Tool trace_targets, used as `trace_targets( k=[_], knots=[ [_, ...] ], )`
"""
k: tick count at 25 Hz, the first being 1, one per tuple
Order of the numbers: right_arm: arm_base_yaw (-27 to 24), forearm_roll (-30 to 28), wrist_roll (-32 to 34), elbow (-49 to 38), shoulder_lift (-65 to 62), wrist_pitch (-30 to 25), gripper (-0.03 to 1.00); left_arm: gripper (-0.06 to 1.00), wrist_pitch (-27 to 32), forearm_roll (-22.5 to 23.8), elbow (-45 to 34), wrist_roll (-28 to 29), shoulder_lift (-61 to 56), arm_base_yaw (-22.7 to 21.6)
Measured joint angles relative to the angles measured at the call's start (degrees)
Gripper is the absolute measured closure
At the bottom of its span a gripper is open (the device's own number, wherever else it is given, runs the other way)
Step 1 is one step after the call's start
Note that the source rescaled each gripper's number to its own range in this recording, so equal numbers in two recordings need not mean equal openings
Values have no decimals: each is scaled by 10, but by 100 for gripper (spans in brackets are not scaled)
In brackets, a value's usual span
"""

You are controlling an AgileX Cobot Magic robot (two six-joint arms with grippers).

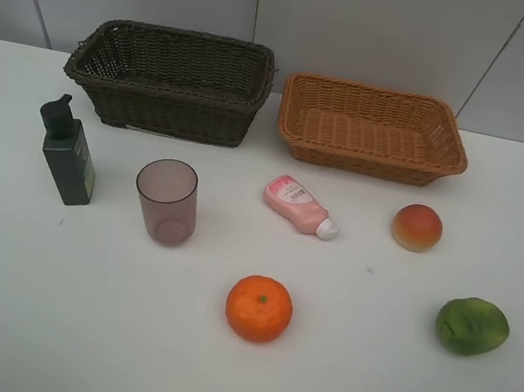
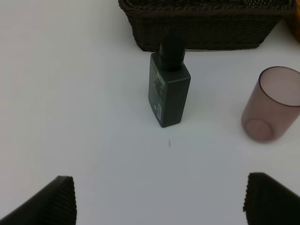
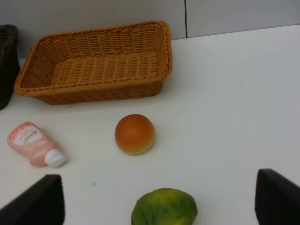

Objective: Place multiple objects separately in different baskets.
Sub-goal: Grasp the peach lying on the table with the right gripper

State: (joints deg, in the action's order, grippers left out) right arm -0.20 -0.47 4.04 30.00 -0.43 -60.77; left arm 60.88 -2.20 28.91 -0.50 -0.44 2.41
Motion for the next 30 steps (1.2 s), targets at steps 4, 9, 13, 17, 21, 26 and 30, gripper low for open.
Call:
trace_targets(
  k=[4,9,13,17,21,26,30],
  knots=[
    [0,0,0,0,0,0,26,3,0,0,0,0,0,0],
    [0,0,0,0,0,0,26,3,0,0,0,0,0,0],
    [0,0,0,0,0,0,26,3,0,0,0,0,0,0],
    [0,0,0,0,0,0,26,3,0,0,0,0,0,0],
    [0,0,0,0,0,0,26,3,0,0,0,0,0,0],
    [0,0,0,0,0,0,26,3,0,0,0,0,0,0],
    [0,0,0,0,0,0,26,3,0,0,0,0,0,0]
  ],
)
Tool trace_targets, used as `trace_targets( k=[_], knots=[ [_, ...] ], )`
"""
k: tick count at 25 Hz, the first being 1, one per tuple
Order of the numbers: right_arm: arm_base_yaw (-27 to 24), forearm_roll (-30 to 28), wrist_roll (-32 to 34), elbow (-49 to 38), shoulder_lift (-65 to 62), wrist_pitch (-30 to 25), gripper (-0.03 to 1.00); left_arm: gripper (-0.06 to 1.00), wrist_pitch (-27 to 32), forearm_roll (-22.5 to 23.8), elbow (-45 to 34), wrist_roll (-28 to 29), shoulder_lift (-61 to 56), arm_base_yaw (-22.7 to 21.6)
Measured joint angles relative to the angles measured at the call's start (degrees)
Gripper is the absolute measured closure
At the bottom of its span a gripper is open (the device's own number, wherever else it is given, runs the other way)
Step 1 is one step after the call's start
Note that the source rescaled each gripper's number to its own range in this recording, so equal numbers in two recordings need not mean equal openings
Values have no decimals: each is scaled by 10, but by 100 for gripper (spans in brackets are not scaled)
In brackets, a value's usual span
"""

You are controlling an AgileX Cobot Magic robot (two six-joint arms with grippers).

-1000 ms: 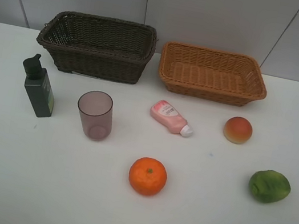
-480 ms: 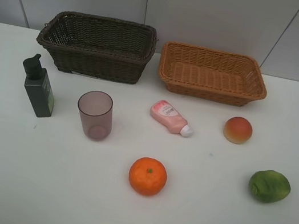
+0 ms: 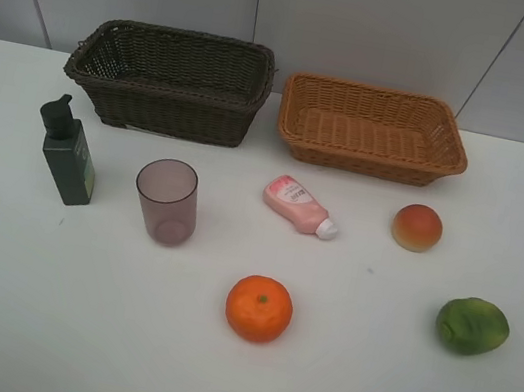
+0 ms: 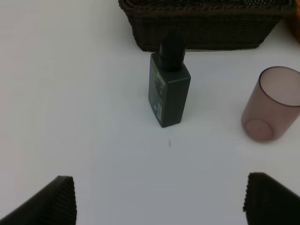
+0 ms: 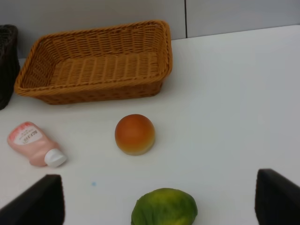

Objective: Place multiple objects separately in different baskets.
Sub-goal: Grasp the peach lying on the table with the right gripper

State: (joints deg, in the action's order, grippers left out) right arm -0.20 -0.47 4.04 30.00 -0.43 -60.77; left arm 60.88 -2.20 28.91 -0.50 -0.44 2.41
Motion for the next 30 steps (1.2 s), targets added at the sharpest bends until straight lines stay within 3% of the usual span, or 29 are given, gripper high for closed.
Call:
trace_targets(
  k=[21,30],
  knots=[
    [0,0,0,3,10,0,26,3,0,0,0,0,0,0],
    [0,1,0,65,269,39,26,3,-1,0,0,0,0,0]
  ],
)
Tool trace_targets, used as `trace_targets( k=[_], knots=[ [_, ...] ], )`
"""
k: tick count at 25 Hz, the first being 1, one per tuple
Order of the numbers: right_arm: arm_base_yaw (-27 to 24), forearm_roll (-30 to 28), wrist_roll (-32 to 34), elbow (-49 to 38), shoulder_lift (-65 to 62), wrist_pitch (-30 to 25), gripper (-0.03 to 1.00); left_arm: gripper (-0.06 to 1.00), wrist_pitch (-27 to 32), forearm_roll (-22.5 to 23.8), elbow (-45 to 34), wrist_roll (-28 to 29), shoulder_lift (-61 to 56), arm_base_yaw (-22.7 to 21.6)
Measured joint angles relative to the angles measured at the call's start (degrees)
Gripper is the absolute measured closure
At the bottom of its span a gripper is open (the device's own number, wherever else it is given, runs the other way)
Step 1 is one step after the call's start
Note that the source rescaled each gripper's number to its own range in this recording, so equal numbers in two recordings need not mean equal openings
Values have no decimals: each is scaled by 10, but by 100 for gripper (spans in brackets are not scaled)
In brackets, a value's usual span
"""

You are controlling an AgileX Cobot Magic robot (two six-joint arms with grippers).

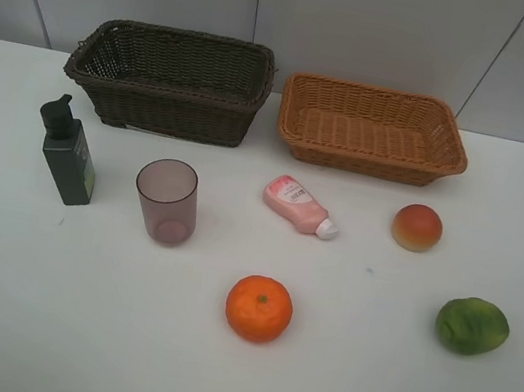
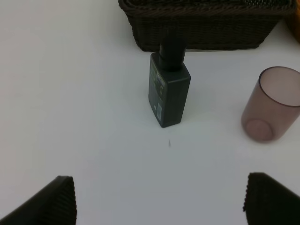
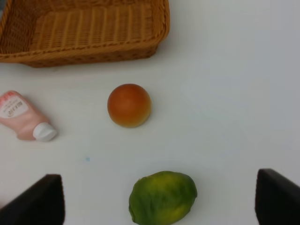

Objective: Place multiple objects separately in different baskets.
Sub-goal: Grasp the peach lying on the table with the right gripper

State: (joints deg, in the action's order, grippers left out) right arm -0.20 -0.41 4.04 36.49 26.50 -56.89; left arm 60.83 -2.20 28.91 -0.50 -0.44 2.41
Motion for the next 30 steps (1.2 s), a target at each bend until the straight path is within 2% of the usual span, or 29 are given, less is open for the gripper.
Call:
trace_targets(
  k=[5,9,12,18,26,28,30],
  knots=[
    [14,11,0,37,175,67,26,3,0,0,0,0,0,0],
    [85,7,0,79,296,131,26,3,0,0,0,0,0,0],
    [134,1,0,114,374,152,26,3,0,0,0,0,0,0],
    [184,10,1,172,493,139,26,3,0,0,0,0,0,0],
    [233,46,1,179,557,131,26,3,0,0,0,0,0,0],
    [235,49,1,179,563,131,23,3,0,0,0,0,0,0],
    [235,49,1,179,567,121,15,3,0,0,0,0,0,0]
  ],
)
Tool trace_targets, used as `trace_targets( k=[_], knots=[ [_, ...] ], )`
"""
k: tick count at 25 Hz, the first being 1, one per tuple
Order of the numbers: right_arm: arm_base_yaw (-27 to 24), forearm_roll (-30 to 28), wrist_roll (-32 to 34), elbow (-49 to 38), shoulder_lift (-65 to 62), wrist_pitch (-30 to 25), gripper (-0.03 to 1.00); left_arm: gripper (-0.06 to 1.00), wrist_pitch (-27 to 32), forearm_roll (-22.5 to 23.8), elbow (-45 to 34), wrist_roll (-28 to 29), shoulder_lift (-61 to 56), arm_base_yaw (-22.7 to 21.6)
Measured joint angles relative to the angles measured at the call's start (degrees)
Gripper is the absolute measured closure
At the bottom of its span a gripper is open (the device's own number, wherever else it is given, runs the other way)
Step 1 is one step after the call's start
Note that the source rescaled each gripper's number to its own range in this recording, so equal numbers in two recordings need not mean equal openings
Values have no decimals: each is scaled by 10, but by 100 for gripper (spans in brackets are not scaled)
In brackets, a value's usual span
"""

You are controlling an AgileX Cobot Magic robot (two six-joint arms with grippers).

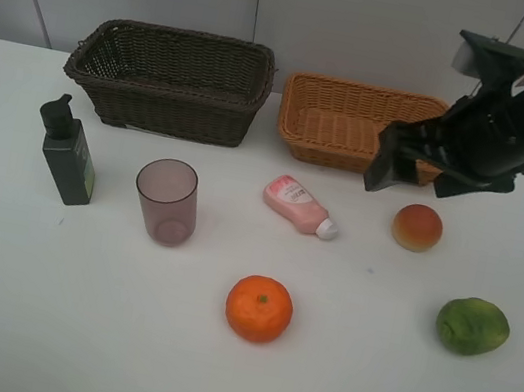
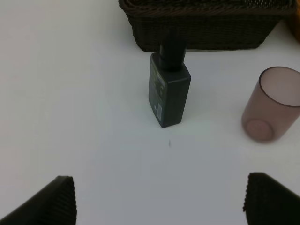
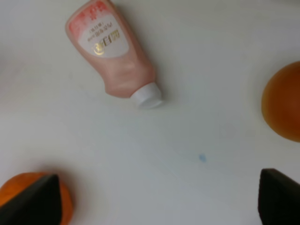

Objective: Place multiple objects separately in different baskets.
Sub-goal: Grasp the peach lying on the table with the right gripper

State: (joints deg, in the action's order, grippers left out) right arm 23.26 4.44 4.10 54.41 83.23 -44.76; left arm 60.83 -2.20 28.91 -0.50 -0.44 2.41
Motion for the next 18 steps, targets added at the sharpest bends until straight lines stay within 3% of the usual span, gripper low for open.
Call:
trace_targets(
  k=[5,12,18],
  knots=[
    [0,-3,10,0,5,-34,-2,3,0,0,0,0,0,0],
    [0,-19,37,0,5,-43,-3,3,0,0,0,0,0,0],
    [-7,-56,70,0,5,-14,-3,3,0,0,0,0,0,0]
  ],
)
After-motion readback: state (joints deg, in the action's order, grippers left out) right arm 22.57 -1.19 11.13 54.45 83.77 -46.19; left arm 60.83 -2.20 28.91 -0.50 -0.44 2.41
